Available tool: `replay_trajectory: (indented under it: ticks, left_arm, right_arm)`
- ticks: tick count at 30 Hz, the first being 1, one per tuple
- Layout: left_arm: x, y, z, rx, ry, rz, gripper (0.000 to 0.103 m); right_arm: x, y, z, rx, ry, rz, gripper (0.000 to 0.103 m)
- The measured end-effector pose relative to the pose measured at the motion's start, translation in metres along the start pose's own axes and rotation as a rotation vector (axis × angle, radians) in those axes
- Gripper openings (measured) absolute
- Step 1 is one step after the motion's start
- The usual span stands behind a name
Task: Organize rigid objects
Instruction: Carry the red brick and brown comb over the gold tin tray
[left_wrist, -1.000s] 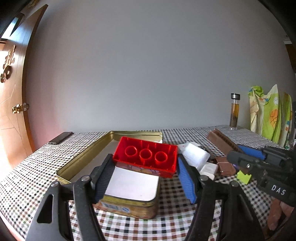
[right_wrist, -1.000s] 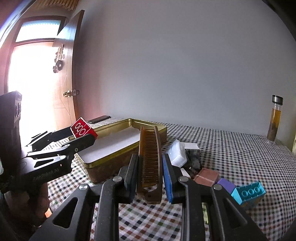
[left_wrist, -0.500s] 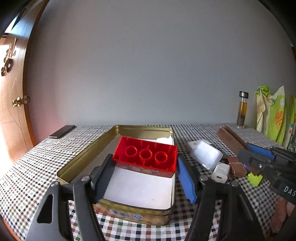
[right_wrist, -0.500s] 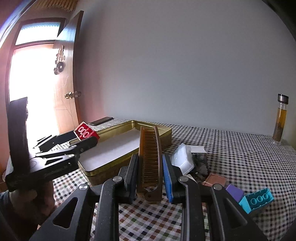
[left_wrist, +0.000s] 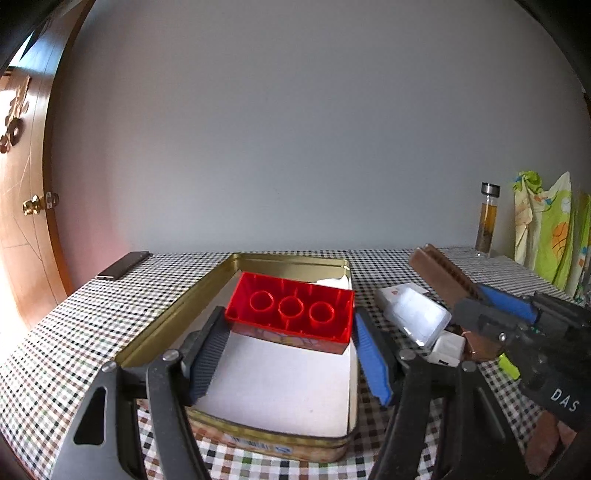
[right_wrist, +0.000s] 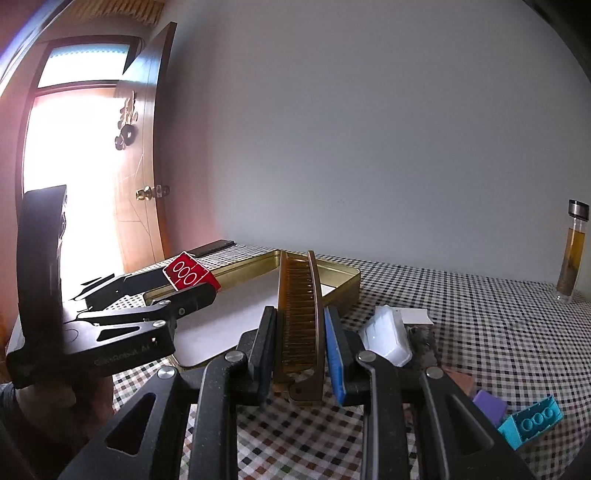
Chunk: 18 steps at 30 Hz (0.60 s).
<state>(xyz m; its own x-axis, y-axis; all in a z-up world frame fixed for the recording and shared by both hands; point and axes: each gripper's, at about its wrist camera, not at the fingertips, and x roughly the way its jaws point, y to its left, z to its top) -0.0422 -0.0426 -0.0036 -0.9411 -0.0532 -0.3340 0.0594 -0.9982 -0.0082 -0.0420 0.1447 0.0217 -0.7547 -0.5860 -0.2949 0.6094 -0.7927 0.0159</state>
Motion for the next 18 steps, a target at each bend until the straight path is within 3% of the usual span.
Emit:
replay_trajectory:
  ticks: [18]
  left_arm:
    - [0.018,0.021,0.005,-0.023,0.009,0.071,0.067]
  right_arm:
    - [0.033,0.002,0.005,-0.018,0.046,0.018,0.028]
